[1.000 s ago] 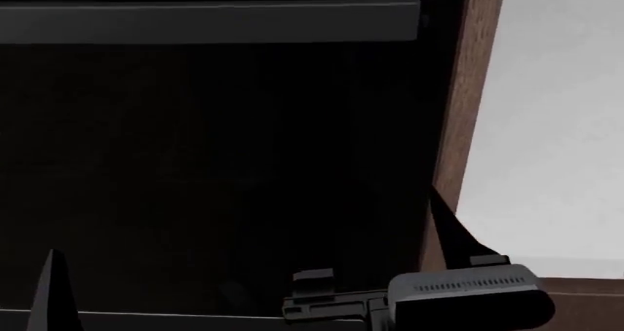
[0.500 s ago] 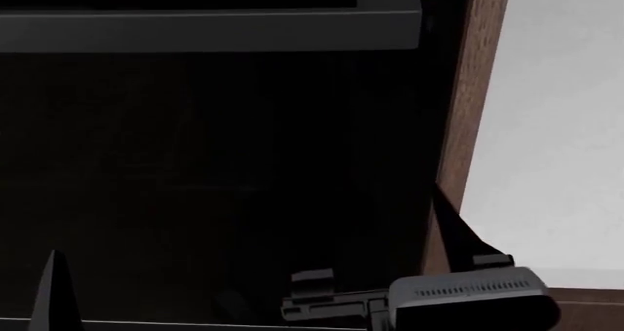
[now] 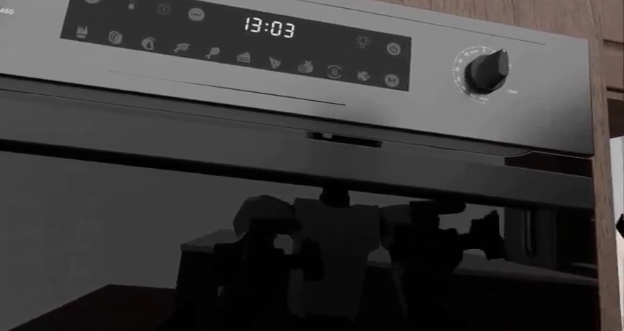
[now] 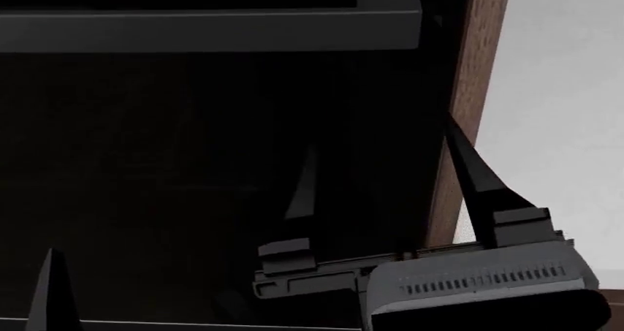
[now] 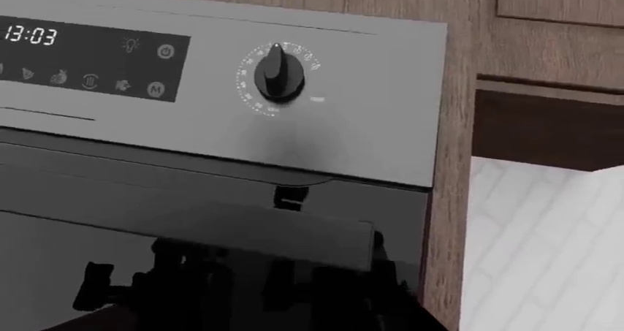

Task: Press the start button on the microwave

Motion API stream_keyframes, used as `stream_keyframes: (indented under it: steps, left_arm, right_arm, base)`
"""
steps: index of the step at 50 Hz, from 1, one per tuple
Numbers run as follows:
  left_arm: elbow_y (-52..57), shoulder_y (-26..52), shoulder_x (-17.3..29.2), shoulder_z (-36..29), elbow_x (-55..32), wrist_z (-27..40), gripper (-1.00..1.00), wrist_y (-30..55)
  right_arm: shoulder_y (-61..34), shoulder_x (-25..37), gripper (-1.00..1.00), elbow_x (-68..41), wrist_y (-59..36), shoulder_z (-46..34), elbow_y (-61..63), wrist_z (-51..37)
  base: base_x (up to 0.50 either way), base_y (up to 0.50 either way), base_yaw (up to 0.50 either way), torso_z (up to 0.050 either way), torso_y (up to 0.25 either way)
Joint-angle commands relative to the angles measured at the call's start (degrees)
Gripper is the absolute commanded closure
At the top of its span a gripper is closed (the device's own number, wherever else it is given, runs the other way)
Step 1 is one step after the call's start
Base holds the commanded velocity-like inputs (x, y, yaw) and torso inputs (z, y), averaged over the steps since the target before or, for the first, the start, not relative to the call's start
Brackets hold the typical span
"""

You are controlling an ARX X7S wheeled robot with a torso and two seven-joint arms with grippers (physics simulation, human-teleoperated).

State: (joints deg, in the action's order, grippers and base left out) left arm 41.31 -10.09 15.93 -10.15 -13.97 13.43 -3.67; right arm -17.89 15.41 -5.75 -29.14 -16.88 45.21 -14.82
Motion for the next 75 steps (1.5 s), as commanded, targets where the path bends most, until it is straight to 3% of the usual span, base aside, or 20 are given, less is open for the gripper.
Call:
stream_keyframes:
  steps: [1,12,28,32,37,41,75]
  left_arm:
    - [0.15,0.41,-0.51,1.01,1.12,-1.21,-1.0,0.25]
    - [-0.45,0.48,-0.33,0.73,0.98,-1.03,-1.0,-0.29]
    - [-1.13,0.32,0.29,0.71,0.3,-1.0,-1.0,-1.2]
    - [-1.09,0.27,0.44,0.73,0.02,-0.96,-1.0,-1.37]
    - [-0.88,-0.1,0.66,0.71,-0.06,-0.89,-1.0,-1.69]
    - [-0.88,-0.29,0.77,0.6,-0.11,-0.88,-1.0,-1.98]
    - [-0.92,-0.22,1.93,0.72,-1.3,-0.23,-1.0,-2.61]
  right_arm:
    - [-9.31,-0.21,-1.0,3.68,-16.36,-0.8,11.02,0.58]
    - [-17.82,-0.11,-1.0,4.94,-27.3,-1.63,14.74,-0.35]
    - [-31.89,1.97,-1.0,-5.03,-36.32,1.63,14.7,-2.22]
    - [-35.24,2.37,-1.0,-12.72,-38.3,4.05,14.74,-5.09]
    - [-40.92,5.65,-1.0,-29.64,-41.44,7.35,14.7,-15.45]
    - [-45.03,5.56,-1.0,-35.35,-44.37,9.83,13.88,-17.7]
    - [-68.39,2.86,-1.0,-40.06,-50.1,10.97,-1.97,-16.21]
  base:
    - [0.0,0.0,0.0,0.0,0.0]
    - [0.0,0.0,0.0,0.0,0.0]
    - [0.0,0.0,0.0,0.0,0.0]
    - [0.0,0.0,0.0,0.0,0.0]
    - [0.0,0.0,0.0,0.0,0.0]
    - [0.0,0.0,0.0,0.0,0.0]
    - [0.0,0.0,0.0,0.0,0.0]
